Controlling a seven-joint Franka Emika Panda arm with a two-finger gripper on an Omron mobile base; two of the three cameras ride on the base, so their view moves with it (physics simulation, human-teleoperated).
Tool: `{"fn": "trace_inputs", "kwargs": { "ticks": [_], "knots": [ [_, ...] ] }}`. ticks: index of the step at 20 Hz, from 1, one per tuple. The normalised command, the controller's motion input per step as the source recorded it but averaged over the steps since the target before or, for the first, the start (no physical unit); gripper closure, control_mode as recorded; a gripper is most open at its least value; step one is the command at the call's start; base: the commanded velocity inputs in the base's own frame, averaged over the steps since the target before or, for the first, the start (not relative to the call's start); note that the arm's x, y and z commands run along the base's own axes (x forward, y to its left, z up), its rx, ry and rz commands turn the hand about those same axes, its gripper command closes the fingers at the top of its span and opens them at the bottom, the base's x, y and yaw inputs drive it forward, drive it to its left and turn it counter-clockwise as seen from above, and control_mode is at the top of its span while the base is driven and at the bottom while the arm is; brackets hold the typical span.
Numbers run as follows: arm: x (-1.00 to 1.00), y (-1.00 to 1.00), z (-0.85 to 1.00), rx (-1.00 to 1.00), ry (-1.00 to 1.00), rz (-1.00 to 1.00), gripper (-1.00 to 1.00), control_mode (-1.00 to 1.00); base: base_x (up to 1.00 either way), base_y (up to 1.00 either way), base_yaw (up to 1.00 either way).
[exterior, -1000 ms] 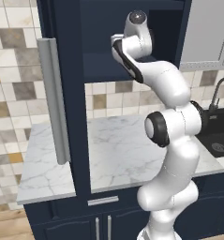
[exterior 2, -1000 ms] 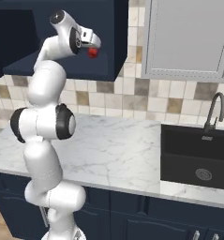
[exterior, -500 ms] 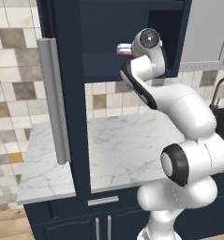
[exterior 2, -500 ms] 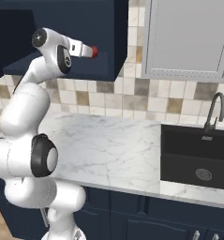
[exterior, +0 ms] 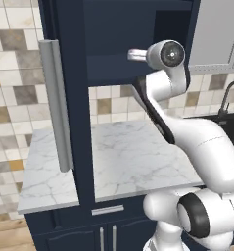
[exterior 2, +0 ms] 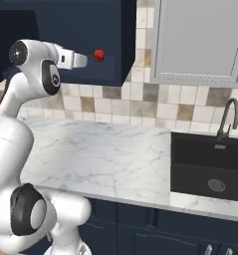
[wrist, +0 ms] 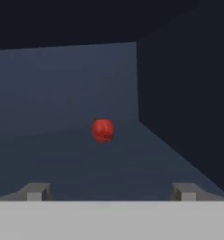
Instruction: Pick the bell pepper from the counter and place it in the cabinet. Then close the cabinet.
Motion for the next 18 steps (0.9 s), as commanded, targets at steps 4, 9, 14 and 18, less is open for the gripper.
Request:
{"fn": "trace_inputs", "kwargs": {
  "ticks": [4,9,14,18],
  "knots": [
    [-1.00,0.21,0.06,0.03,0.03,0.05,-1.00,-1.00,0.00,0.00,0.00],
    [-1.00,0.21,0.00,0.06,0.00,0.20,-1.00,-1.00,0.00,0.00,0.00],
    [-1.00,0.03,0.00,0.16,-0.03,0.19,-1.00,-1.00,0.00,0.00,0.00],
    [-1.00,0.19,0.00,0.03,-0.12,0.15,-1.00,-1.00,0.00,0.00,0.00]
  ]
}}
